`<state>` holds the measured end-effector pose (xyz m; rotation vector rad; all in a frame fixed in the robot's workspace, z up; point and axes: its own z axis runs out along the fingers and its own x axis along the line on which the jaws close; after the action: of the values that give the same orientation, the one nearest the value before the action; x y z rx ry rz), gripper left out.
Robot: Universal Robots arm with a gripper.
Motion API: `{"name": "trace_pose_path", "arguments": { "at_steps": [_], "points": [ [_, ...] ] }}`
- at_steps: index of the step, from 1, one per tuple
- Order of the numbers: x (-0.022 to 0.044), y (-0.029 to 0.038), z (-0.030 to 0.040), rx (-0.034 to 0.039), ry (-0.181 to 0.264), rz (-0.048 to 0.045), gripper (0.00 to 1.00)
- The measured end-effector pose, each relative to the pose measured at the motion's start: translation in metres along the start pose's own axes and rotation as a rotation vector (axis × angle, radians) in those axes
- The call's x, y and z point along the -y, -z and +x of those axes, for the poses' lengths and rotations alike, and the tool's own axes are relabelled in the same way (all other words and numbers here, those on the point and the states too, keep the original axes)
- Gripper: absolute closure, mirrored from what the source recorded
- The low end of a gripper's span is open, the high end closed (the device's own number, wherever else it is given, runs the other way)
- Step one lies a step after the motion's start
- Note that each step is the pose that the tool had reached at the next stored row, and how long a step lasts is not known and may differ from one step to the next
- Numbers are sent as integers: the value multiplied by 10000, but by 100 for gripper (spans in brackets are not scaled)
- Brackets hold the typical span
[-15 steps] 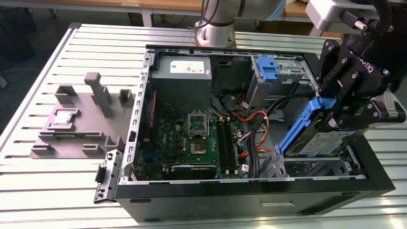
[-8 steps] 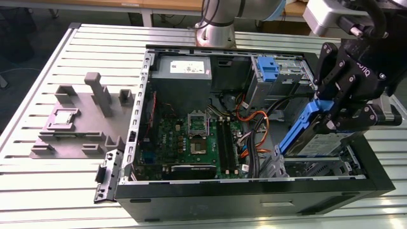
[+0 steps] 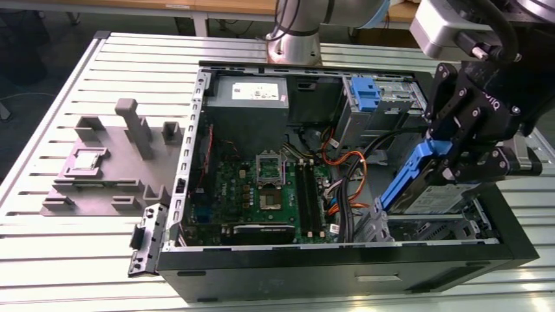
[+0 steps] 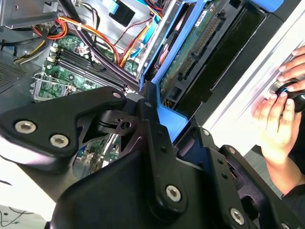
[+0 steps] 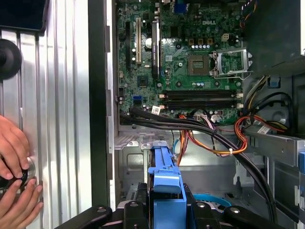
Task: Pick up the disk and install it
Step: 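Insert the disk into the insertion slot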
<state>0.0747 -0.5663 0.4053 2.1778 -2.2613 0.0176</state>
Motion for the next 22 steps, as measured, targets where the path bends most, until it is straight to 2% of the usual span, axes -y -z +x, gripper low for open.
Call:
{"name": "trace_pose_path", "arguments": {
  "at_steps": [22],
  "points": [
    [-1, -119, 4, 1, 0, 0, 63]
  ]
}}
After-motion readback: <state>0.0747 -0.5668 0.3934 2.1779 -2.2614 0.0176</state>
